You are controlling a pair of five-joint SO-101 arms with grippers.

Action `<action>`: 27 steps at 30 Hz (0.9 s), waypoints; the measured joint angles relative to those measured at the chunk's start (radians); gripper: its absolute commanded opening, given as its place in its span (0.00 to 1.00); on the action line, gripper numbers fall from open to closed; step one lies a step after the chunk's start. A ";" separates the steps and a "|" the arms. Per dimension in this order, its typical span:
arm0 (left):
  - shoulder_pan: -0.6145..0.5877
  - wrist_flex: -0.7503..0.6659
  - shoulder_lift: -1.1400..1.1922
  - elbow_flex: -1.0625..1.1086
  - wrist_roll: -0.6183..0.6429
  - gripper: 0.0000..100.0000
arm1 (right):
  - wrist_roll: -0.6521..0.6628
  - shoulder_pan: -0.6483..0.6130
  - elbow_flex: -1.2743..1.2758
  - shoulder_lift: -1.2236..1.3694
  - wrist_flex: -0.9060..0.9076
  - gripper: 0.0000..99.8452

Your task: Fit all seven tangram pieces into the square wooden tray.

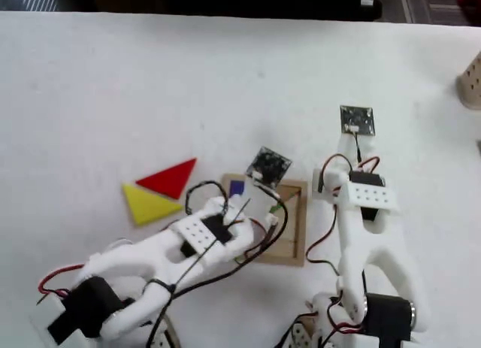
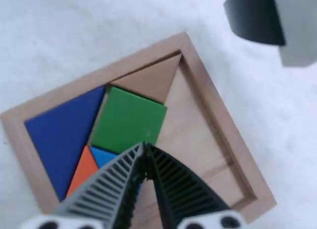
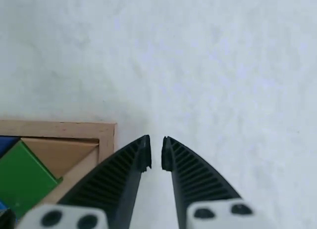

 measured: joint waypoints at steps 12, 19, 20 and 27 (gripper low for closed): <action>0.002 -0.021 0.126 -0.100 -0.002 0.02 | 0.000 0.000 0.000 0.000 0.000 0.04; 0.002 -0.021 0.126 -0.100 -0.002 0.02 | 0.000 0.000 0.000 0.000 0.000 0.05; 0.002 -0.021 0.126 -0.100 -0.002 0.02 | 0.000 0.000 0.000 0.000 0.000 0.05; -0.028 -0.008 0.126 -0.110 -0.002 0.02 | 0.000 0.000 0.000 0.000 0.000 0.05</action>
